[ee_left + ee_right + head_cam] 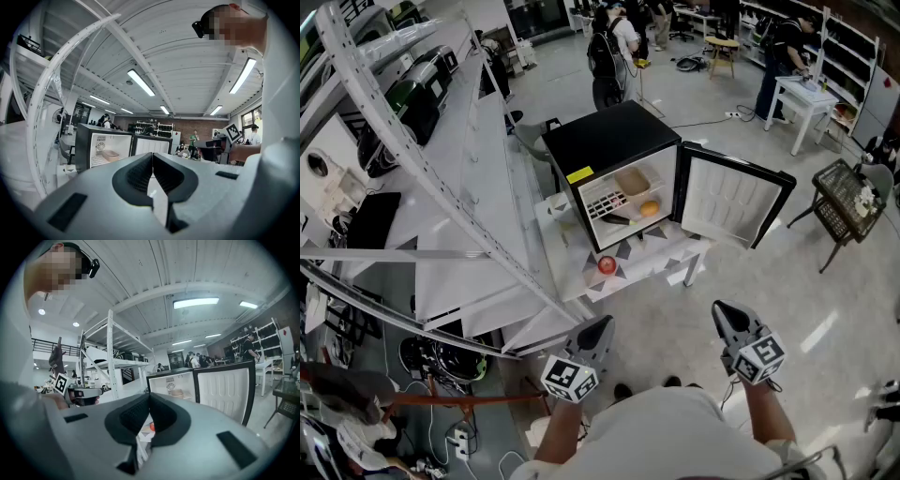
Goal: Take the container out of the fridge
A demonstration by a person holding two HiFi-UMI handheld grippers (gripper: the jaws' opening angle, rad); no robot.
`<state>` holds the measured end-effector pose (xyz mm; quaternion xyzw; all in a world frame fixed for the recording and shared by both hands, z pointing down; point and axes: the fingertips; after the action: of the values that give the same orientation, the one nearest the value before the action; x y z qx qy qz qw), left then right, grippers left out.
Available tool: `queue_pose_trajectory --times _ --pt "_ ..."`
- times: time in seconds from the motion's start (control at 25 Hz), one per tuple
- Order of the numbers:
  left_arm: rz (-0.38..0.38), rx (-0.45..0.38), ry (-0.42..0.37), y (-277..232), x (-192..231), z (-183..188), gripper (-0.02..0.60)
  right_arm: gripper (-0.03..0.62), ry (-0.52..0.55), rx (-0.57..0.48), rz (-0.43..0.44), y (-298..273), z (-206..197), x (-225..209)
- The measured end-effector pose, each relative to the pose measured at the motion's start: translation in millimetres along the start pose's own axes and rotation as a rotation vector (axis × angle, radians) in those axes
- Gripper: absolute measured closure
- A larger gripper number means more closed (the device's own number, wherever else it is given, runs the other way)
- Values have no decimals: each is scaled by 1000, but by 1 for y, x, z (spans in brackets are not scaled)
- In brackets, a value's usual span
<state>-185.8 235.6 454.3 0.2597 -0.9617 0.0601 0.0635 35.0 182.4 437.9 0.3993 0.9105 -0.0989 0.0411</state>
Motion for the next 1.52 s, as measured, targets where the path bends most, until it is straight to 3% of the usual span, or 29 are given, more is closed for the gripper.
queue_pose_trajectory --times 0.68,1.52 --pt "38 13 -2 -14 -6 -4 577 588 -5 15 8 -3 -3 -21" --pt "117 22 24 -57 -72 -22 577 588 -2 61 86 24 -22 -84"
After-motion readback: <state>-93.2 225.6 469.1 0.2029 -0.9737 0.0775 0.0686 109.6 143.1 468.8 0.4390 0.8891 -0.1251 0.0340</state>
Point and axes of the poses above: the fingertips, and each gripper's own axes: y backward along the fingers, x to its left, z out of its top, and after that the axes turned 1 degree about x, right-handed
